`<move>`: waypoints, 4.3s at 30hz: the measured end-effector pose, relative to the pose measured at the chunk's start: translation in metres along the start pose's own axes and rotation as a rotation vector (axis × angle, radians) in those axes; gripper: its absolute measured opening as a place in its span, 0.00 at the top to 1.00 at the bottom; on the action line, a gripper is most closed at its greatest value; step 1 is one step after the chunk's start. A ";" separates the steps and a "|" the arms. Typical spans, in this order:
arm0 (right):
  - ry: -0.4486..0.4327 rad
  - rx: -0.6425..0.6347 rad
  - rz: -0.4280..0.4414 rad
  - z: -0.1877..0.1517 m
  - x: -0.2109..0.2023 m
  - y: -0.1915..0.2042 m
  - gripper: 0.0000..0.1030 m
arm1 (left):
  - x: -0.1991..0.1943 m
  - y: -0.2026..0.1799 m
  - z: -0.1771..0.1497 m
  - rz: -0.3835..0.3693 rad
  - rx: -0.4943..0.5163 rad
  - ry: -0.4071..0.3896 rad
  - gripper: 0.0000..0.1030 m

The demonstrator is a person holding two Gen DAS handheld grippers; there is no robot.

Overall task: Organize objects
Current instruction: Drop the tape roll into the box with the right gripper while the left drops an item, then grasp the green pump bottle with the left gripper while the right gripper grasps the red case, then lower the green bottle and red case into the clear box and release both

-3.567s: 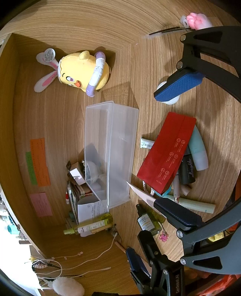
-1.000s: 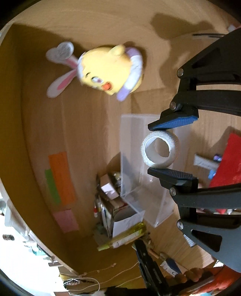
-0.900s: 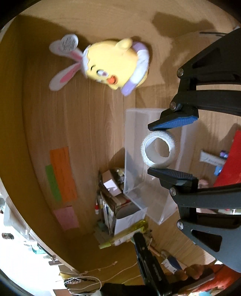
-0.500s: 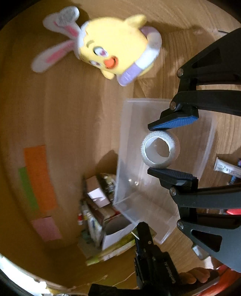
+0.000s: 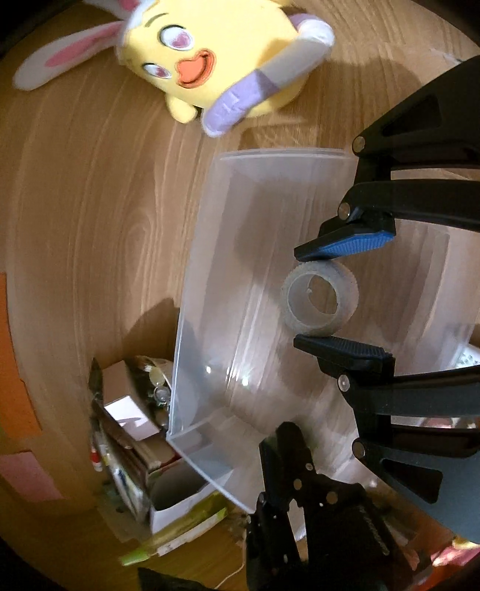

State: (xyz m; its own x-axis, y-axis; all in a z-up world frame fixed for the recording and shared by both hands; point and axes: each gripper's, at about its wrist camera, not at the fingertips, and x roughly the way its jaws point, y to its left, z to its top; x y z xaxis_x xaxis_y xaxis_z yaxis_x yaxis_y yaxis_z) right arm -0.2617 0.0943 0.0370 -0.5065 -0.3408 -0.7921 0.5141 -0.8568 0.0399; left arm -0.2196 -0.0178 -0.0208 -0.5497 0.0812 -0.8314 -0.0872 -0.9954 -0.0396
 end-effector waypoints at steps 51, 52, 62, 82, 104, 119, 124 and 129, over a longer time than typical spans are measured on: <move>-0.015 -0.197 0.129 -0.125 -0.074 0.070 0.09 | -0.070 0.029 -0.165 0.085 -0.134 -0.117 0.31; -0.014 -0.202 0.129 -0.123 -0.071 0.070 0.09 | -0.070 0.029 -0.165 0.083 -0.134 -0.116 0.35; -0.033 -0.176 0.127 -0.117 -0.062 0.062 0.39 | -0.074 0.034 -0.169 0.078 -0.163 -0.137 0.60; -0.260 -0.047 0.052 -0.078 -0.124 0.015 0.48 | -0.127 0.024 -0.107 0.057 -0.140 -0.344 0.60; -0.356 -0.056 -0.082 0.035 -0.085 0.011 0.48 | -0.070 0.020 -0.007 0.031 -0.084 -0.274 0.60; -0.055 -0.076 0.045 0.030 -0.001 0.022 0.48 | -0.023 0.020 -0.001 -0.012 -0.055 -0.157 0.60; -0.004 -0.052 0.075 0.030 0.006 0.020 0.47 | -0.027 0.021 -0.002 -0.013 -0.049 -0.161 0.58; -0.018 -0.065 0.049 0.027 -0.004 0.022 0.38 | -0.040 0.019 -0.003 0.002 -0.040 -0.194 0.45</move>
State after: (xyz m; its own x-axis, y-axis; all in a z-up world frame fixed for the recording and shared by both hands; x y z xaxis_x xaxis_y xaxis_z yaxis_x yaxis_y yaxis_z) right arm -0.2667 0.0665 0.0577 -0.4915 -0.3894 -0.7790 0.5825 -0.8119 0.0383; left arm -0.1968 -0.0406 0.0097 -0.7000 0.0838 -0.7092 -0.0550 -0.9965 -0.0635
